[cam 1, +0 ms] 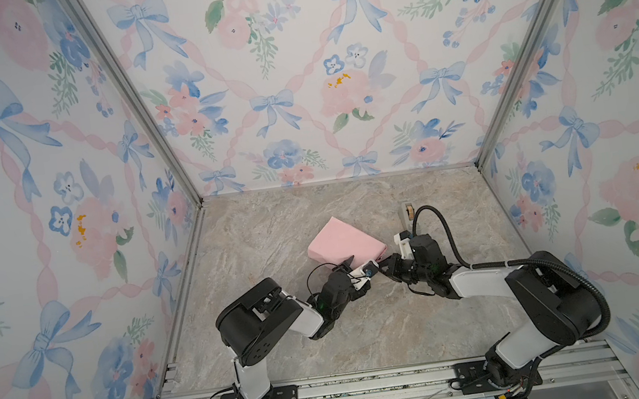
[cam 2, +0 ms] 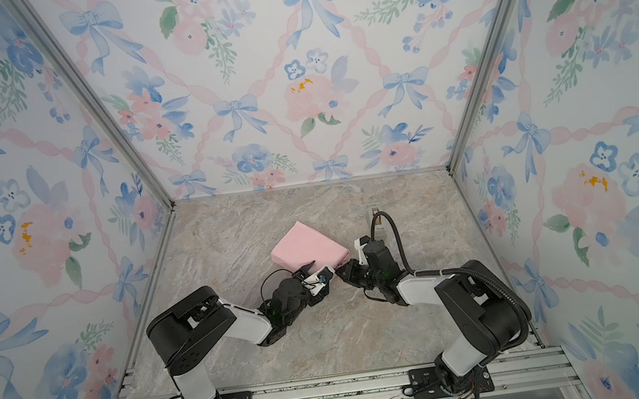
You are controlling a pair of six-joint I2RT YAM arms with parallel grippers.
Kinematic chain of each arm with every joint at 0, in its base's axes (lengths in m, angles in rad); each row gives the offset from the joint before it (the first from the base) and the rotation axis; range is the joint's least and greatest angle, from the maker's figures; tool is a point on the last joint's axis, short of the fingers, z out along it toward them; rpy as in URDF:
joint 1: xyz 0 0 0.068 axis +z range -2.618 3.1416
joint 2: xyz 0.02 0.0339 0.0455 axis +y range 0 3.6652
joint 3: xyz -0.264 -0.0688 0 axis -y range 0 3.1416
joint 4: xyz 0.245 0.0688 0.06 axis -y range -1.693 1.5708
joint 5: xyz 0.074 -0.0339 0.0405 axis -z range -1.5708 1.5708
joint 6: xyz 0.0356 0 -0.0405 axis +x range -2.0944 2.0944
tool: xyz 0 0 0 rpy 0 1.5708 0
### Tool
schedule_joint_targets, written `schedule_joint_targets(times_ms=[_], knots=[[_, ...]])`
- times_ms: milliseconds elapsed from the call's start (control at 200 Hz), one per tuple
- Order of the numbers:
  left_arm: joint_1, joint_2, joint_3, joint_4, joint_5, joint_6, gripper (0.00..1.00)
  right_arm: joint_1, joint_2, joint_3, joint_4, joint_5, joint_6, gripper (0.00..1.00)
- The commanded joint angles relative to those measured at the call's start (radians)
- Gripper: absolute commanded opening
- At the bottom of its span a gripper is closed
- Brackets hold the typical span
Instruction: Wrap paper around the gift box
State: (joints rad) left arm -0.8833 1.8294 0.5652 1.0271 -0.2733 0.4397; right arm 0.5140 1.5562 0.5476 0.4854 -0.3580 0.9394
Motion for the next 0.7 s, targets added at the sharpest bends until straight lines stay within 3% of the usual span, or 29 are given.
schedule_joint_targets(times_ms=[0, 285, 690], knots=[[-0.011, 0.014, -0.015, -0.082, 0.025, -0.041, 0.68, 0.001, -0.042, -0.031, -0.037, 0.014, -0.010, 0.16], [-0.010, 0.012, -0.012, -0.082, 0.025, -0.041, 0.67, 0.003, -0.076, 0.004, -0.071, 0.016, -0.028, 0.08], [-0.010, 0.012, -0.008, -0.081, 0.026, -0.039, 0.67, 0.004, -0.009, 0.069, -0.048, -0.006, -0.034, 0.01]])
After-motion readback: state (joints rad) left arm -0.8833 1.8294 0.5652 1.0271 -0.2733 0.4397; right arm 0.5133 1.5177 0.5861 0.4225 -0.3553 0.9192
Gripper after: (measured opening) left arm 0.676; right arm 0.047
